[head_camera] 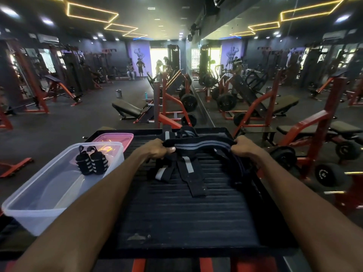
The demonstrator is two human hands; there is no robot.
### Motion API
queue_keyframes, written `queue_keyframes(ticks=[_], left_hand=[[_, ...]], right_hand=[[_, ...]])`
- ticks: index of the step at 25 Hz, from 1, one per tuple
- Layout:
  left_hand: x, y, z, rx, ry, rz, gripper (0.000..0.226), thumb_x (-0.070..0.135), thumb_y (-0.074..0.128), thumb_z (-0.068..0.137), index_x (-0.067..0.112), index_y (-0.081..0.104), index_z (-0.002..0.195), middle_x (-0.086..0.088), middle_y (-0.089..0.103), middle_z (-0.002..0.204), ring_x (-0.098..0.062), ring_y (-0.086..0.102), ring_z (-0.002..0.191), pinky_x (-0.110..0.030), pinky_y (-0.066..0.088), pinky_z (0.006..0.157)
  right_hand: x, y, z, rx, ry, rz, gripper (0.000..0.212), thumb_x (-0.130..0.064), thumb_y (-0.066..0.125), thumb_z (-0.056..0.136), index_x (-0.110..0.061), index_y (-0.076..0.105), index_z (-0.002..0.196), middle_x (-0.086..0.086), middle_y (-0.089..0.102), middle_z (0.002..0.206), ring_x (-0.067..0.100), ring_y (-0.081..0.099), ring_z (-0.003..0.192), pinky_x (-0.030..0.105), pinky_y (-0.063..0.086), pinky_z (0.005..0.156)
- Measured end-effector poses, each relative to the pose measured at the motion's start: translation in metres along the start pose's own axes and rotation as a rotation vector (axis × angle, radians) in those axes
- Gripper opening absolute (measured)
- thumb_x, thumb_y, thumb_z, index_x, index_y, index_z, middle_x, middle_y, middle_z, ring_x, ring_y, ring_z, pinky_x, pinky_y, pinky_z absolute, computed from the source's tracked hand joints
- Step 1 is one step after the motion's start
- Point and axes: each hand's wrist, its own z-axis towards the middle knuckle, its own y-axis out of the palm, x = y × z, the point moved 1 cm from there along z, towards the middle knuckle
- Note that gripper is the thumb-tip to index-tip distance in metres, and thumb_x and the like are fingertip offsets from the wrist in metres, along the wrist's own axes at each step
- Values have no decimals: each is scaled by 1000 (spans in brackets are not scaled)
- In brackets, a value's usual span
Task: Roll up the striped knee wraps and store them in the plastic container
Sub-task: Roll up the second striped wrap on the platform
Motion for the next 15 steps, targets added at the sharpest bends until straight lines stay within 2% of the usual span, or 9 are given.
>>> queue_keyframes(ticks=[1, 3, 5, 7, 9, 11, 13, 15], left_hand=[[0, -2, -1, -69, 4, 41, 30, 41, 56, 98, 16, 65, 113, -3, 66, 85, -15, 58, 73, -29, 43, 64], [0, -6, -5, -209, 16, 173, 23, 39, 61, 96, 19, 68, 106, -1, 69, 91, -15, 62, 80, -31, 46, 70], [5, -11, -12, -372, -1, 352, 32, 47, 67, 90, 20, 74, 106, 3, 70, 97, -16, 64, 87, -29, 47, 72], [17, -14, -23, -491, -1, 328, 49, 53, 70, 85, 20, 70, 121, 0, 67, 92, -18, 63, 82, -26, 44, 60], [30, -11, -28, -500, 55, 109, 56, 47, 69, 87, 18, 59, 134, -4, 67, 98, -21, 65, 89, -31, 49, 63], [42, 1, -31, -459, 73, -62, 66, 49, 68, 87, 19, 46, 142, -4, 67, 119, -23, 67, 106, -37, 56, 78], [52, 25, -34, -428, 64, -120, 78, 59, 64, 86, 23, 35, 148, -8, 62, 124, -24, 66, 107, -40, 59, 83], [60, 51, -36, -398, 53, -131, 77, 68, 58, 84, 24, 36, 144, -10, 60, 121, -26, 69, 102, -45, 61, 82]], right_hand=[[2, 2, 2, 78, -11, 53, 16, -21, 64, 89, -7, 67, 97, 12, 67, 99, 25, 61, 87, 26, 43, 72], [7, 5, 5, 153, -49, 162, 16, -25, 65, 92, -10, 67, 98, 11, 68, 101, 24, 61, 89, 27, 40, 74], [11, 7, 6, 111, -95, 205, 18, -26, 66, 94, -9, 70, 96, 9, 71, 99, 24, 65, 89, 28, 43, 70], [8, 6, 4, 23, -148, 218, 21, -26, 67, 94, -7, 74, 98, 7, 74, 97, 21, 68, 89, 27, 49, 68], [3, 4, 1, -103, -183, 217, 21, -29, 68, 94, -10, 77, 99, 0, 76, 92, 15, 70, 86, 23, 51, 69], [-6, 6, -1, -237, -189, 187, 21, -32, 67, 95, -14, 77, 92, -2, 78, 88, 13, 72, 80, 24, 54, 71], [-16, 9, 2, -287, -188, 158, 26, -31, 67, 95, -9, 77, 85, 4, 78, 85, 15, 70, 75, 33, 57, 72], [-22, 14, 7, -294, -174, 130, 27, -27, 63, 94, -4, 77, 94, 12, 78, 92, 22, 71, 81, 43, 58, 84]])
